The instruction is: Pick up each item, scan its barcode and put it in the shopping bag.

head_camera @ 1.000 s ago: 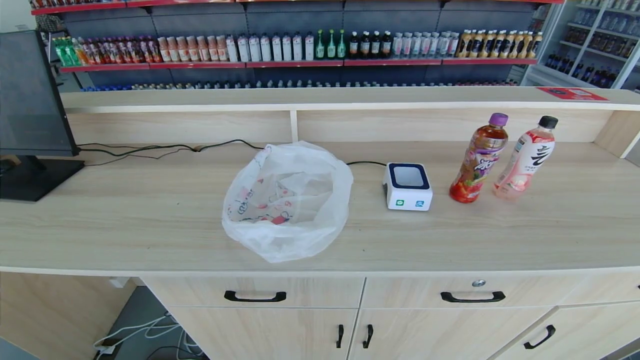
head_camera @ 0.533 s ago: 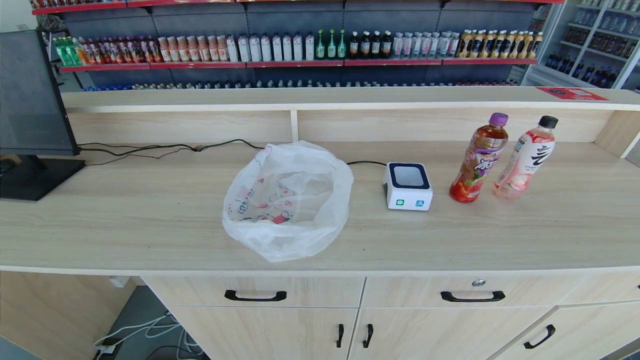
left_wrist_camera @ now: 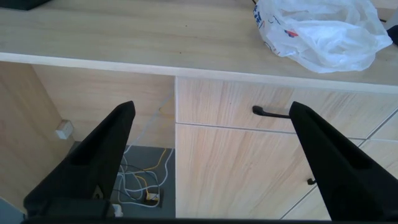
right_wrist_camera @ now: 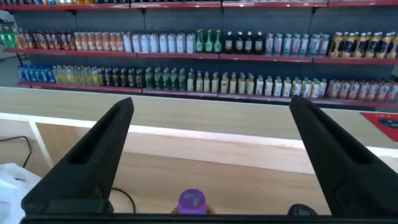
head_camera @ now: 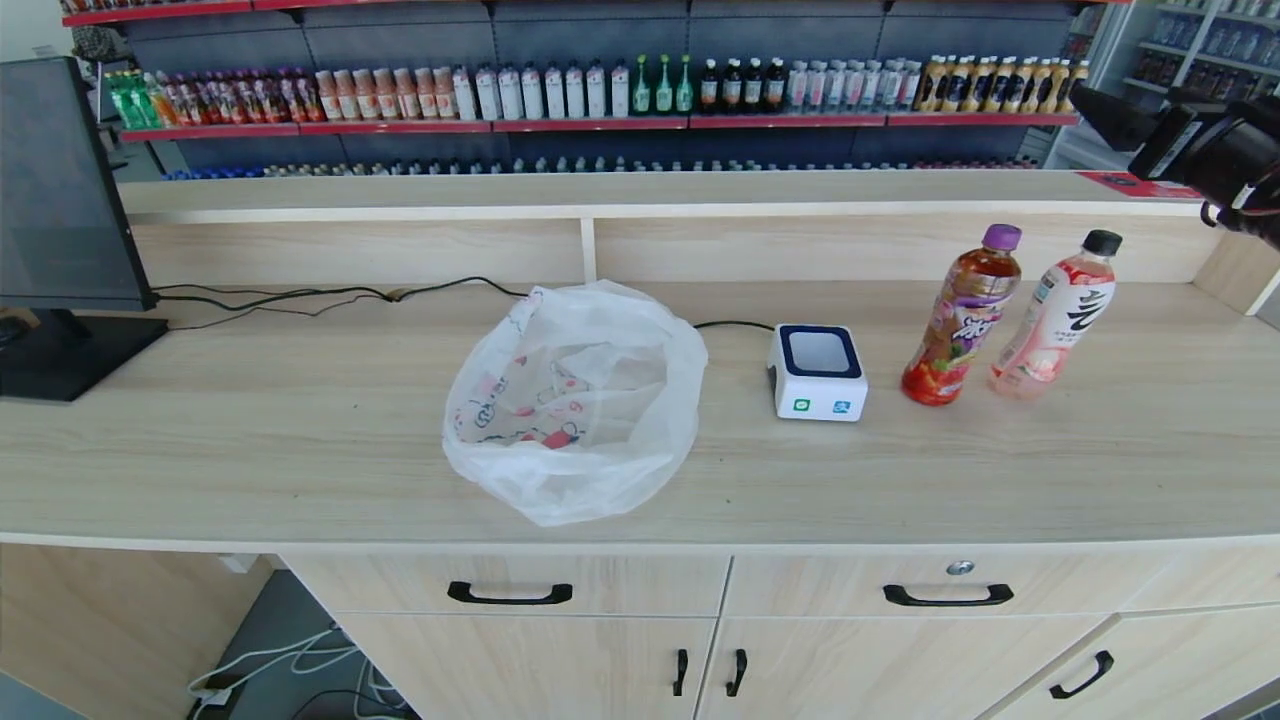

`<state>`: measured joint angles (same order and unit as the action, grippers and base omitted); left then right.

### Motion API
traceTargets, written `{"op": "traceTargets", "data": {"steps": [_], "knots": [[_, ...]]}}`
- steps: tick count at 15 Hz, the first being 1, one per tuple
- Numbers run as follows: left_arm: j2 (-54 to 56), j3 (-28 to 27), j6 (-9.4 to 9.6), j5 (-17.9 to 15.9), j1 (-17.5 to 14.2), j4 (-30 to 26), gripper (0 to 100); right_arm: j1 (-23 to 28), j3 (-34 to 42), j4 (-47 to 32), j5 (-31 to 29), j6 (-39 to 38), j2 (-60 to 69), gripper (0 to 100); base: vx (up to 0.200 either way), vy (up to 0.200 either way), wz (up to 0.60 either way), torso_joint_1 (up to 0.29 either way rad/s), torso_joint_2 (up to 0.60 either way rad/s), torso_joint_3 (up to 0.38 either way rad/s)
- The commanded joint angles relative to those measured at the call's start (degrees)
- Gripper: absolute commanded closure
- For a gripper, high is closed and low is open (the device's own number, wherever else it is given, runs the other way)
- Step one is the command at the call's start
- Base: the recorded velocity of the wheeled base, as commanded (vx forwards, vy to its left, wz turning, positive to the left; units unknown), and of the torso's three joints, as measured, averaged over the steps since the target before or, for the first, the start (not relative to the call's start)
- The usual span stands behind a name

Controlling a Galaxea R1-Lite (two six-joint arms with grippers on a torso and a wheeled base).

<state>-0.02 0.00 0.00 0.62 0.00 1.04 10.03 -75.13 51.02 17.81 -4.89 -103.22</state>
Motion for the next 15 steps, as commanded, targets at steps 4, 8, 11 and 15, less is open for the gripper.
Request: {"op": "traceTargets", "data": {"steps": [4, 8, 11, 15], "knots": [[0.0, 0.0, 0.09, 0.0, 0.0, 0.0, 0, 2.3, 4.5, 10.4, 0.6, 0.1, -9.1, 0, 0.0, 0.0, 0.0, 0.0, 0.0, 0.0], [0.0, 0.0, 0.09, 0.0, 0.0, 0.0, 0, -0.5, 9.7, 15.5, 2.4, 0.3, -9.4, 0, 0.0, 0.0, 0.0, 0.0, 0.0, 0.0], [0.0, 0.0, 0.09, 0.0, 0.0, 0.0, 0, -1.0, 12.8, 16.8, 2.3, 0.4, -9.3, 0, 0.0, 0.0, 0.0, 0.0, 0.0, 0.0], [0.0, 0.0, 0.0, 0.0, 0.0, 0.0, 0, -1.4, 14.0, 17.0, 2.5, 0.1, -11.0, 0, 0.0, 0.0, 0.0, 0.0, 0.0, 0.0]]}}
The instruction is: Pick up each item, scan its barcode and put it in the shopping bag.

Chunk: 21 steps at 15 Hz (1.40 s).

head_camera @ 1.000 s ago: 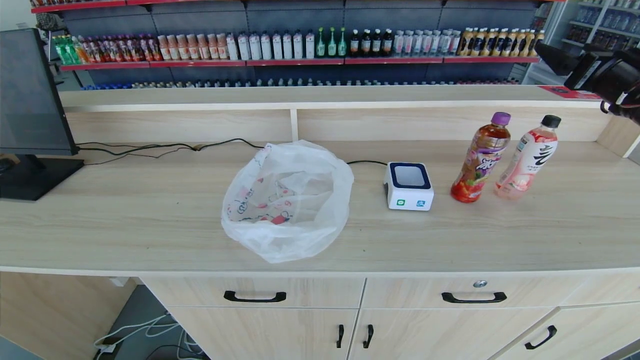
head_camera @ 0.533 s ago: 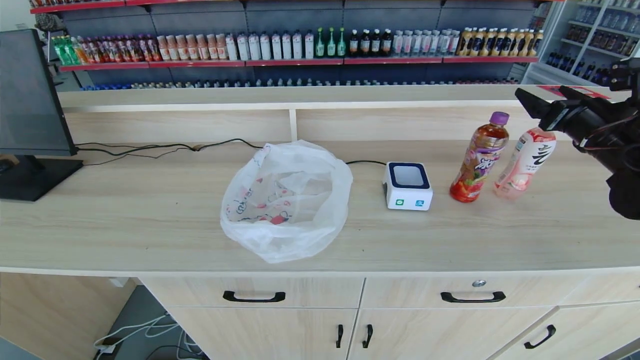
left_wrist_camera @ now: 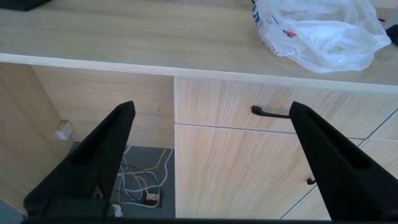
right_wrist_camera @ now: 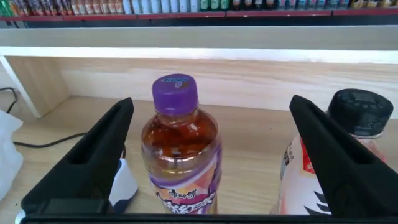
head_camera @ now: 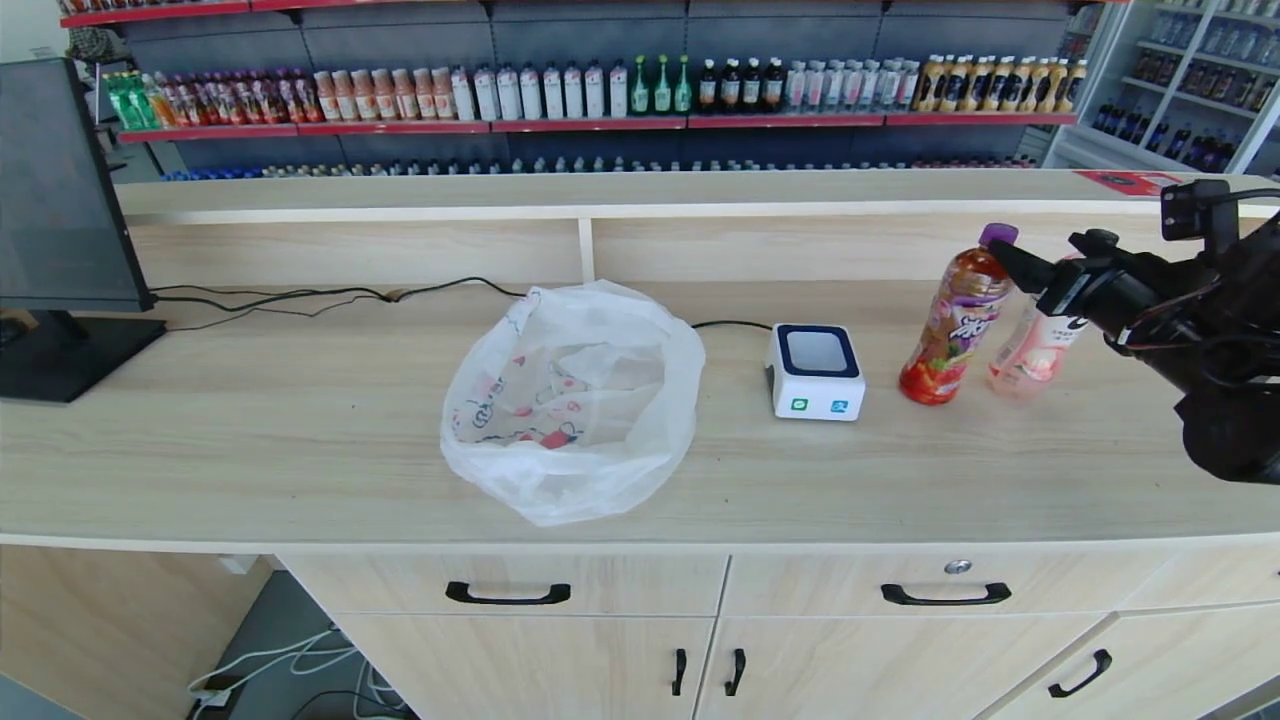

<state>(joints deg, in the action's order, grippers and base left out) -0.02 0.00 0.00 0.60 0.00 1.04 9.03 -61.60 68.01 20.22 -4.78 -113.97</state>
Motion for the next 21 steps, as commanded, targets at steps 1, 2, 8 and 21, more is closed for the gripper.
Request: {"op": "traceTargets", "data": {"steps": [1, 2, 8, 21], "knots": [[0.0, 0.0, 0.0, 0.0, 0.0, 0.0, 0, -0.7, 0.7, 0.1, 0.1, -0.2, -0.9, 0, 0.0, 0.0, 0.0, 0.0, 0.0, 0.0], [0.0, 0.0, 0.0, 0.0, 0.0, 0.0, 0, -0.9, 0.6, 0.1, 0.1, -0.2, -1.5, 0, 0.0, 0.0, 0.0, 0.0, 0.0, 0.0], [0.0, 0.0, 0.0, 0.0, 0.0, 0.0, 0, -3.4, 0.3, 0.2, -0.2, 0.1, -4.8, 0, 0.0, 0.0, 0.0, 0.0, 0.0, 0.0], [0.0, 0.0, 0.0, 0.0, 0.0, 0.0, 0, -2.4, -7.6, 4.8, -1.5, -0.2, -18.6, 0, 0.0, 0.0, 0.0, 0.0, 0.0, 0.0]]}}
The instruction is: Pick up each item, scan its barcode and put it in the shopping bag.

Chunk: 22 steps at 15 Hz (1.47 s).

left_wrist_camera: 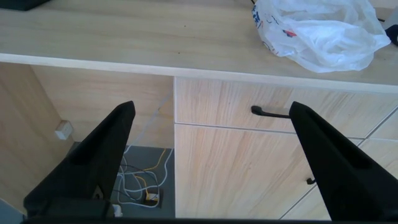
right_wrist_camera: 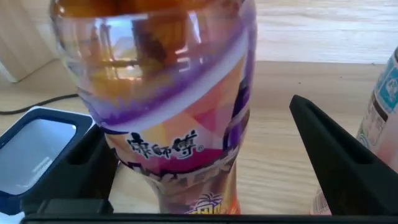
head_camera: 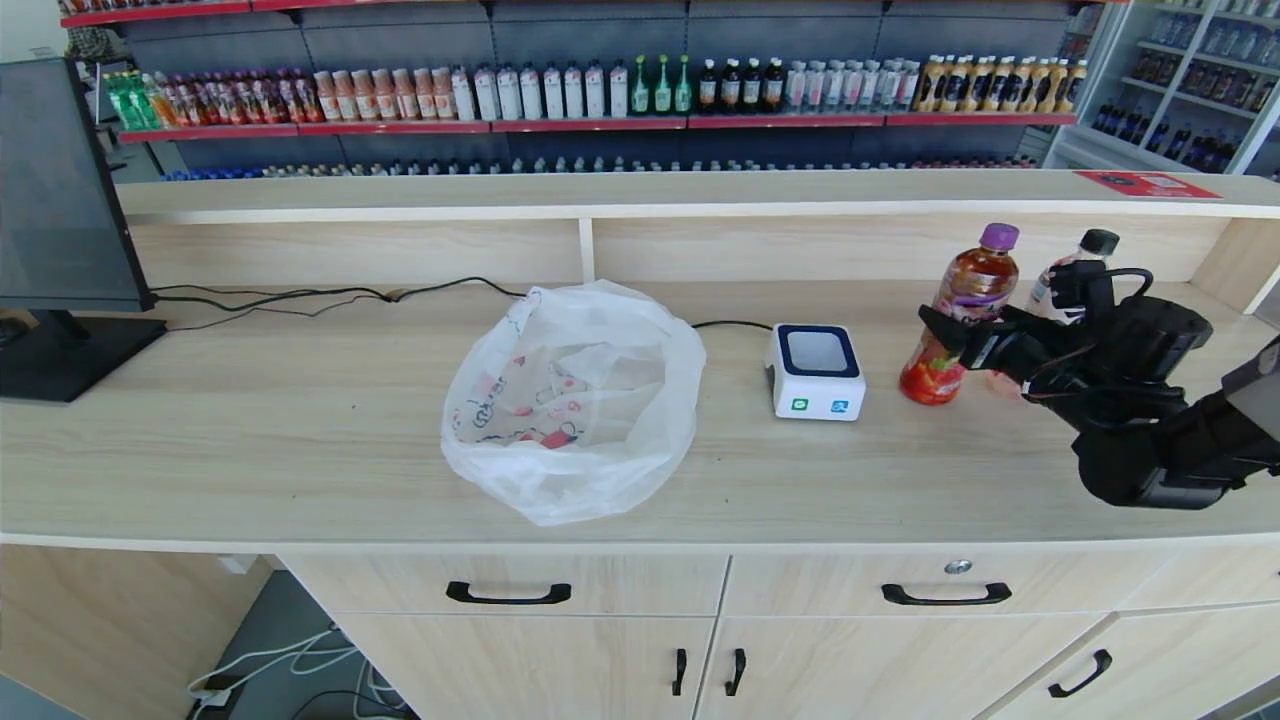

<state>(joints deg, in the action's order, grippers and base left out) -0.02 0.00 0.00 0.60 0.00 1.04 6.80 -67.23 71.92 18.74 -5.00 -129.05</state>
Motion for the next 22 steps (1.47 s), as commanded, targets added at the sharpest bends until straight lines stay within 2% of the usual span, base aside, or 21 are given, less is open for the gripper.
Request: {"op": "traceTargets", "data": {"steps": [1, 6, 7, 15, 22], "knots": [[0.0, 0.0, 0.0, 0.0, 0.0, 0.0, 0, -0.2, -3.6, 0.9, 0.0, 0.1, -5.1, 0, 0.0, 0.0, 0.0, 0.0, 0.0, 0.0], [0.0, 0.0, 0.09, 0.0, 0.0, 0.2, 0, -0.7, -10.1, 0.6, 0.0, 0.0, -8.7, 0, 0.0, 0.0, 0.0, 0.0, 0.0, 0.0], [0.0, 0.0, 0.09, 0.0, 0.0, 0.2, 0, -1.0, -10.0, 0.8, 0.0, 0.1, -8.7, 100, 0.0, 0.0, 0.0, 0.0, 0.0, 0.0], [0.0, 0.0, 0.0, 0.0, 0.0, 0.2, 0, -2.3, -8.3, 2.9, 0.1, -0.6, -3.2, 100, 0.0, 0.0, 0.0, 0.0, 0.0, 0.0], [0.0, 0.0, 0.09, 0.0, 0.0, 0.1, 0, -5.1, 3.2, 2.8, 0.5, -0.7, 16.5, 100, 0.0, 0.0, 0.0, 0.0, 0.0, 0.0]]}}
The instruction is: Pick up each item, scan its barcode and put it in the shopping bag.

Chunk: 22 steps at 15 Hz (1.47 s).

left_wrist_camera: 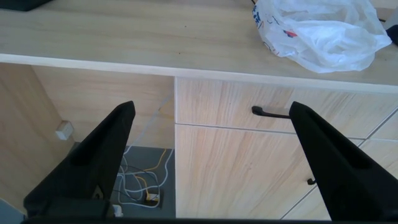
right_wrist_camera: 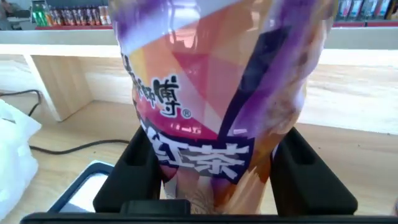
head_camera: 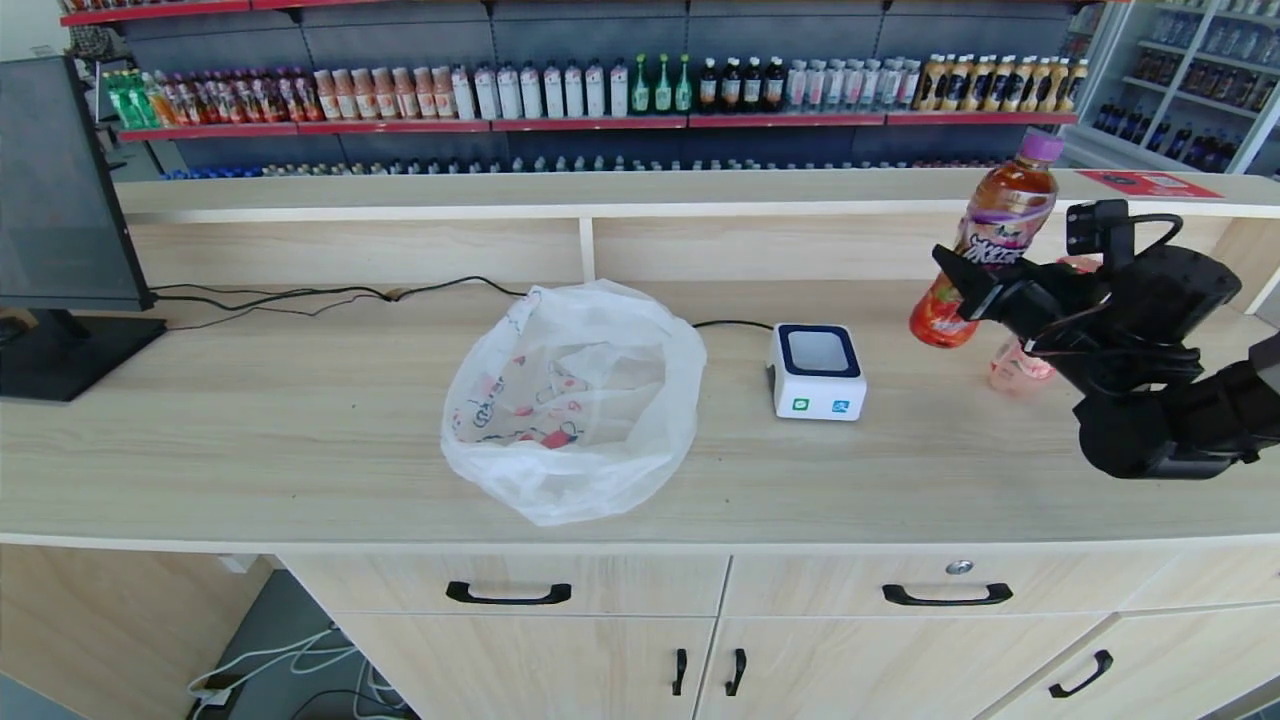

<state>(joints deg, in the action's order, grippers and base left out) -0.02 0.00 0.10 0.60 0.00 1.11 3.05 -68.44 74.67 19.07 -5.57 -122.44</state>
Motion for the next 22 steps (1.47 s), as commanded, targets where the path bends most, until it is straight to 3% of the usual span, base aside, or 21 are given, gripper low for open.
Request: {"op": "traceTargets", "data": {"steps": [1, 6, 8, 11, 12, 17, 19, 20, 22], "knots": [[0.0, 0.0, -0.01, 0.0, 0.0, 0.0, 0, -1.6, 5.2, 0.0, 0.2, -0.1, 11.3, 100, 0.0, 0.0, 0.0, 0.0, 0.0, 0.0], [0.0, 0.0, 0.08, 0.0, 0.0, 0.0, 0, -7.5, 29.2, 0.0, 6.2, -6.6, 38.2, 100, 0.0, 0.0, 0.0, 0.0, 0.0, 0.0], [0.0, 0.0, 0.08, 0.0, 0.0, 0.0, 0, -12.5, 36.5, 0.0, 6.2, -11.7, 45.0, 100, 0.0, 0.0, 0.0, 0.0, 0.0, 0.0], [0.0, 0.0, 0.08, 0.0, 0.0, 0.0, 0, -15.5, 47.3, -0.2, 6.5, -13.4, 51.3, 100, 0.0, 0.0, 0.0, 0.0, 0.0, 0.0], [0.0, 0.0, 0.08, 0.0, 0.0, 0.0, 0, -19.6, 50.8, -0.4, 6.4, -16.1, 53.4, 100, 0.0, 0.0, 0.0, 0.0, 0.0, 0.0], [0.0, 0.0, 0.08, 0.0, 0.0, 0.0, 0, -27.4, 52.1, -0.1, 6.5, -27.8, 51.9, 100, 0.0, 0.0, 0.0, 0.0, 0.0, 0.0], [0.0, 0.0, 0.25, 0.0, 0.0, 0.0, 0, -29.5, 50.9, 0.1, 9.1, -33.5, 49.3, 100, 0.0, 0.0, 0.0, 0.0, 0.0, 0.0], [0.0, 0.0, 2.01, 0.0, 0.0, 0.0, 0, -29.5, 49.7, 0.8, 12.2, -37.2, 46.3, 100, 0.0, 0.0, 0.0, 0.0, 0.0, 0.0], [0.0, 0.0, 3.07, 0.0, 0.0, 0.0, 0, -29.5, 48.0, 5.8, 15.5, -40.8, 39.9, 100, 0.0, 0.0, 0.0, 0.0, 0.0, 0.0]]}}
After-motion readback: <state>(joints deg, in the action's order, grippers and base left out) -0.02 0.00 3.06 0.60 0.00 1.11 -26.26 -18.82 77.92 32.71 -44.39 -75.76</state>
